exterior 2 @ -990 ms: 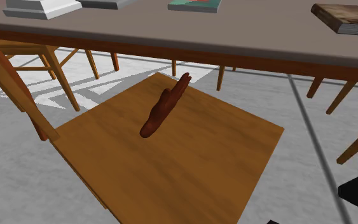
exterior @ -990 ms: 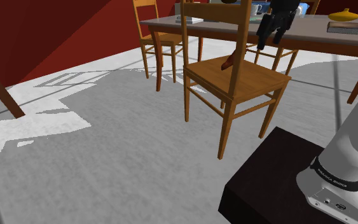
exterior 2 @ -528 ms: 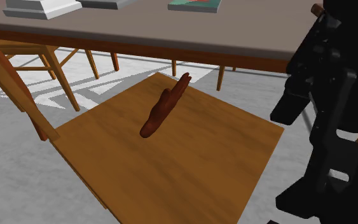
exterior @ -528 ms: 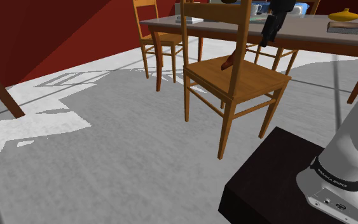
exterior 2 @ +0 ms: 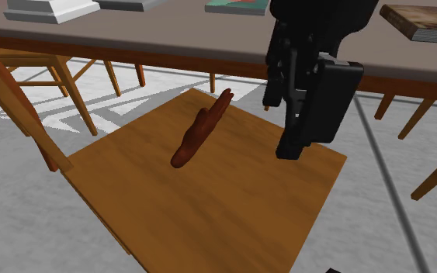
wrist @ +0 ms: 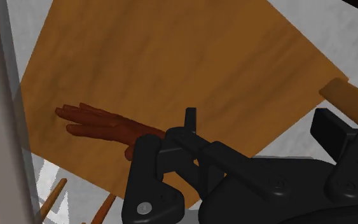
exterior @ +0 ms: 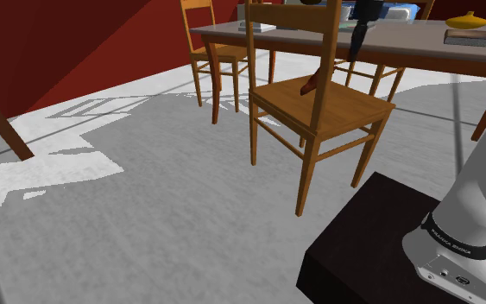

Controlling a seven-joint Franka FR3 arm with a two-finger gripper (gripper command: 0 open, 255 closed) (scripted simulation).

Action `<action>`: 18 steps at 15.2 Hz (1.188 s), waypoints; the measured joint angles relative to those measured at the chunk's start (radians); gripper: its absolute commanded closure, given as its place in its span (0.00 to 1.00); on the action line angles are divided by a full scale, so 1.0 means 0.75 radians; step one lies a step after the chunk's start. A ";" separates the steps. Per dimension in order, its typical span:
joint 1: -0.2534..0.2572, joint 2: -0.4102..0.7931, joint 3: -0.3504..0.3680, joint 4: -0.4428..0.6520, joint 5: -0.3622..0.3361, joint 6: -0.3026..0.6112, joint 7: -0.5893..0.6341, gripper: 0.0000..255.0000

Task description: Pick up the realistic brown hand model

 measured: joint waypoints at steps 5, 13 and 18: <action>0.037 0.327 -0.163 0.286 0.157 -0.036 -0.429 0.00; -0.105 0.870 -0.202 0.806 0.467 -0.190 -0.975 0.00; -0.104 0.887 -0.194 0.751 0.478 -0.125 -1.008 0.00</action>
